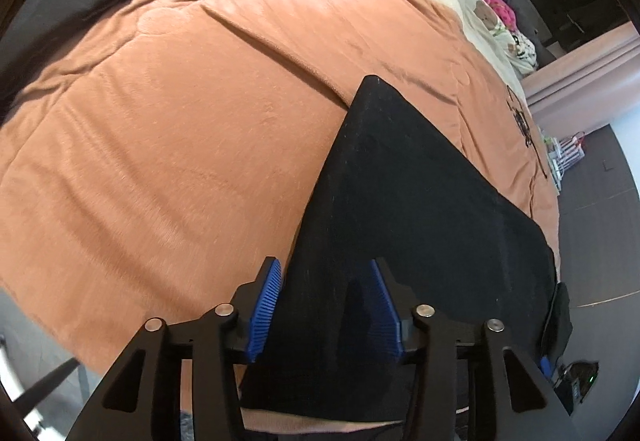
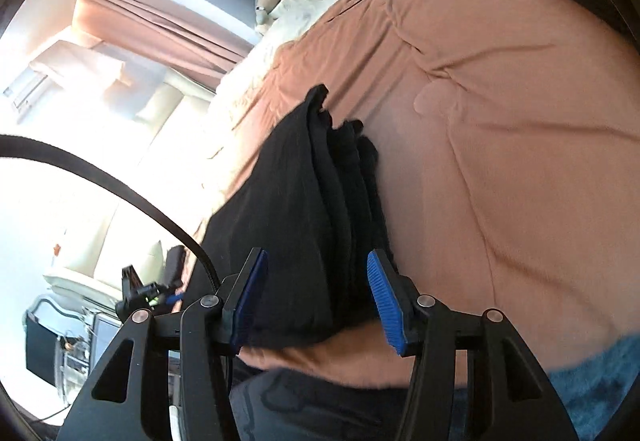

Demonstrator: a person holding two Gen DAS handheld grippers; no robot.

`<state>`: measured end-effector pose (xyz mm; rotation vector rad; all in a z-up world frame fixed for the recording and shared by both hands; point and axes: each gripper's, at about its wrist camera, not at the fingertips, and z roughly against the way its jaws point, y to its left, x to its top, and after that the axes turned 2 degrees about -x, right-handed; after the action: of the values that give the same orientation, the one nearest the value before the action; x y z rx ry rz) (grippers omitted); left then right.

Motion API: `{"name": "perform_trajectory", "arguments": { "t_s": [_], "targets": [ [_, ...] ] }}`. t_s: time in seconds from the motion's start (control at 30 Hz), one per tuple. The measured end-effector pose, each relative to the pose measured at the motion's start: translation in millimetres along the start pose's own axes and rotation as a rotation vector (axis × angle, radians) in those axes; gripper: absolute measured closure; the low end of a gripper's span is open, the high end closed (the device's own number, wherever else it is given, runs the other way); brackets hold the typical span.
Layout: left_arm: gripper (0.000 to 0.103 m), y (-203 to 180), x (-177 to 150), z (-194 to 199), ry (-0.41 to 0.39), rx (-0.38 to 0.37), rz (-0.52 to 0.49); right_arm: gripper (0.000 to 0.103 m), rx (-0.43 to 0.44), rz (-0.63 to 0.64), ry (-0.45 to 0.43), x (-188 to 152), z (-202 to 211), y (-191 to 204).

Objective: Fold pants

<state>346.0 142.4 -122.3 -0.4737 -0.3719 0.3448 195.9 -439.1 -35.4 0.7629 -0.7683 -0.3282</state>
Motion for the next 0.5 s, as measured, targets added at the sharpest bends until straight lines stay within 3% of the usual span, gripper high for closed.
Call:
{"name": "perform_trajectory", "arguments": {
  "t_s": [0.2, 0.3, 0.5],
  "targets": [
    [0.051, -6, -12, 9, -0.01, 0.007, 0.015, 0.053, 0.102, -0.039, 0.053, 51, -33, -35],
    [0.05, -7, -18, 11, -0.012, 0.005, 0.023, 0.053, 0.155, -0.048, 0.091, 54, -75, -36],
    [0.05, -8, -27, 16, -0.013, -0.004, 0.053, 0.053, 0.271, -0.117, 0.172, 76, -117, -62]
  ]
}}
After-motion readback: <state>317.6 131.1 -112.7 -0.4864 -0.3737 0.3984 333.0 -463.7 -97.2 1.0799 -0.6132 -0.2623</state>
